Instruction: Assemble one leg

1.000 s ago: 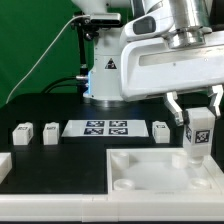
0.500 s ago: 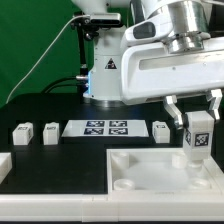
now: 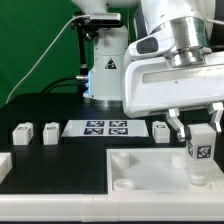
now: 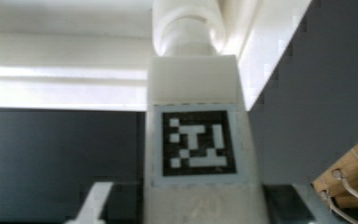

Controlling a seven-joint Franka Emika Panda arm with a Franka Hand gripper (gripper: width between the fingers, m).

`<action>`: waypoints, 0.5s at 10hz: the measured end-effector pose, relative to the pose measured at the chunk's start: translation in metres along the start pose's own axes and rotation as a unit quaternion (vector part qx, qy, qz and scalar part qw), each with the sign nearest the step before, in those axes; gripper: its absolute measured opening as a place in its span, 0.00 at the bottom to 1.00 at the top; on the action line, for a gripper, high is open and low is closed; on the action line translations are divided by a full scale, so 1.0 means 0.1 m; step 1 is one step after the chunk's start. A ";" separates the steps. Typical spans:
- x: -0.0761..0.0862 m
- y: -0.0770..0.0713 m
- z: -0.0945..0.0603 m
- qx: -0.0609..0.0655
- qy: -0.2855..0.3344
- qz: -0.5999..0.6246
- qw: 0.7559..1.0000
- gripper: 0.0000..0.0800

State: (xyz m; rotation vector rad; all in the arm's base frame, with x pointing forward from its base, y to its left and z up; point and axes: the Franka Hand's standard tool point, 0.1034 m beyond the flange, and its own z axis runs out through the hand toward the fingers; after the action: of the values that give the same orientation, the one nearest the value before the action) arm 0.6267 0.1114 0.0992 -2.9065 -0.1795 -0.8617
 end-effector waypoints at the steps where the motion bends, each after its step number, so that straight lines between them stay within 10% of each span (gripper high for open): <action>1: -0.01 -0.01 0.01 0.000 0.000 0.000 1.000 0.37; 5: -0.07 0.00 0.06 0.000 -0.001 0.000 1.000 0.37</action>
Offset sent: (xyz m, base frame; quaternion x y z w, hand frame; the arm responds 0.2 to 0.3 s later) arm 0.0006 0.0037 -0.0094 -0.0002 0.0080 0.0076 0.9999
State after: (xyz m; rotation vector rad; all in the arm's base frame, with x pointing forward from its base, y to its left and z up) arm 0.6241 0.1120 0.0899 -2.9086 -0.1787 -0.8579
